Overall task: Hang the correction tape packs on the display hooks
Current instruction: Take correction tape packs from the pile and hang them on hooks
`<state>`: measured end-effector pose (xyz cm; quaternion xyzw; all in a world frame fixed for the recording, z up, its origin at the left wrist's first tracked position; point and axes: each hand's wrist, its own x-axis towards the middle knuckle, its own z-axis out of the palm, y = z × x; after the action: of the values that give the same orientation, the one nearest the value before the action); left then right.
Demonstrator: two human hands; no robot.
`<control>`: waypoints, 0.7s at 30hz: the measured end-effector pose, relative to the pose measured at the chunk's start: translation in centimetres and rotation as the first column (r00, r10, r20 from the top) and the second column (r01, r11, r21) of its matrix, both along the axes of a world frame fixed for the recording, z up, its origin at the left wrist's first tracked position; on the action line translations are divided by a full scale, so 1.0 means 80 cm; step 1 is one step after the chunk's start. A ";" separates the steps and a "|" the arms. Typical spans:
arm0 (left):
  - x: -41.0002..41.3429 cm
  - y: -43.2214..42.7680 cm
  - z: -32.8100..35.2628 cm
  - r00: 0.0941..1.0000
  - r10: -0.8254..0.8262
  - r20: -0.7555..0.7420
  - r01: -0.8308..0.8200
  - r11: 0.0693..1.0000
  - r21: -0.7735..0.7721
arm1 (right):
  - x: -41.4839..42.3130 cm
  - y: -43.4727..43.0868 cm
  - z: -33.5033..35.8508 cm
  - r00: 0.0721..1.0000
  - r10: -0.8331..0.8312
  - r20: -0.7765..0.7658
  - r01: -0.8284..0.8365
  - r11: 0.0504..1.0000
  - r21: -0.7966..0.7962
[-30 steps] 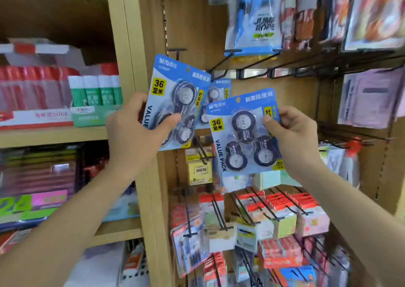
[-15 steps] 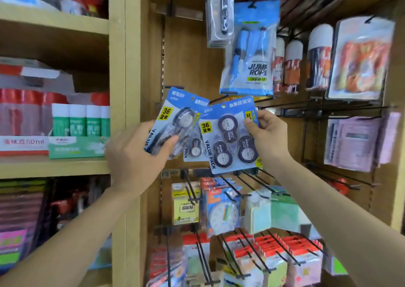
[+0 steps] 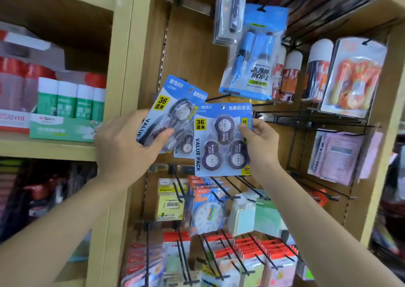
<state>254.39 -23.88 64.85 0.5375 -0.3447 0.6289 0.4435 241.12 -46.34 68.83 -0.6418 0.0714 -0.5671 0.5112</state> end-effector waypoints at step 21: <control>-0.002 0.001 0.001 0.998 -0.038 0.048 0.039 0.999 -0.019 | 0.025 0.000 -0.037 0.909 -0.406 0.099 0.375 0.689 -0.620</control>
<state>254.20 -23.77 64.92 0.5114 -0.3593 0.6361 0.4525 243.09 -46.36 65.91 -0.7572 0.0253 -0.6387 0.1342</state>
